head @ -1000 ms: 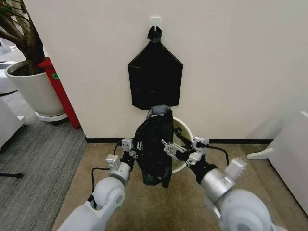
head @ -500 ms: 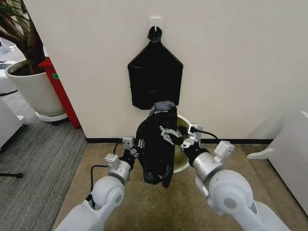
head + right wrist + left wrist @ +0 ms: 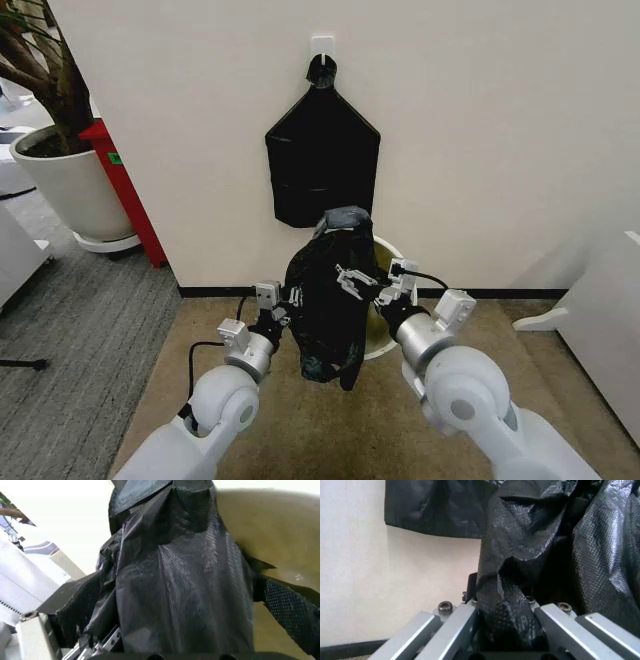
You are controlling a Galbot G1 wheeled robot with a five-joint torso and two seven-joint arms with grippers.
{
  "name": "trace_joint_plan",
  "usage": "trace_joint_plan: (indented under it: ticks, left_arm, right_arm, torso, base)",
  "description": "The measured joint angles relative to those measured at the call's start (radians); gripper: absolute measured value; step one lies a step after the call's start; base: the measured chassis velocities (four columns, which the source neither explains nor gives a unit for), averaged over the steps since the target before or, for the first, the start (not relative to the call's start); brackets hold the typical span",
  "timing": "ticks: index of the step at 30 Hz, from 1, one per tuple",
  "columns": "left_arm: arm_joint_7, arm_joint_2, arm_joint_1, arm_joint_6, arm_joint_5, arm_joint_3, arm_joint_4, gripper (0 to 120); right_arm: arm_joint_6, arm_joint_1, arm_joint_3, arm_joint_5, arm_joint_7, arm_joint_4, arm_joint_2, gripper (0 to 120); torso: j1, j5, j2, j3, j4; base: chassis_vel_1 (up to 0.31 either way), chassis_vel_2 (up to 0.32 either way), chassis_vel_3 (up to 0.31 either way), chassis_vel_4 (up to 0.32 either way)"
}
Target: Place the garbage bag over the trash bin.
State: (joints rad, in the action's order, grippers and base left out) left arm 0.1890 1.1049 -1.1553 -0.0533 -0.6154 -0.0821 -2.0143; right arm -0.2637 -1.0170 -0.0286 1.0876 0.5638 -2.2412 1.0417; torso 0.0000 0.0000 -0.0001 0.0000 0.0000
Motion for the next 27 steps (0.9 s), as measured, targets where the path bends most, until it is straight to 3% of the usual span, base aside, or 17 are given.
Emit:
trace_joint_plan:
  ticks: [7, 12, 21, 27]
  left_arm:
    - [-0.001, -0.004, 0.004, 0.000, -0.004, -0.002, -0.003, 3]
    - [-0.001, -0.002, 0.003, 0.000, -0.004, -0.003, -0.003, 3]
    - [-0.001, 0.004, 0.010, -0.001, -0.004, -0.001, -0.001, 3]
    - [0.000, 0.005, 0.013, -0.003, -0.005, -0.001, 0.004, 3]
  right_arm:
    - [0.003, 0.034, 0.016, 0.035, -0.007, 0.032, 0.015, 88]
    - [0.005, 0.041, 0.023, 0.041, -0.009, 0.041, 0.018, 70]
    - [0.005, 0.047, 0.029, 0.042, -0.009, 0.041, 0.017, 47]
    - [0.006, 0.047, 0.031, 0.040, -0.010, 0.040, 0.018, 22]
  torso:
    - [0.000, 0.0001, 0.000, 0.000, 0.0000]
    - [0.000, 0.0000, 0.000, 0.000, 0.0000]
    - [0.000, 0.0000, 0.000, 0.000, 0.0000]
    - [0.000, 0.0000, 0.000, 0.000, 0.0000]
  base:
    - [0.000, 0.000, 0.000, 0.000]
    - [0.000, 0.000, 0.000, 0.000]
    - [0.000, 0.000, 0.000, 0.000]
    - [0.000, 0.000, 0.000, 0.000]
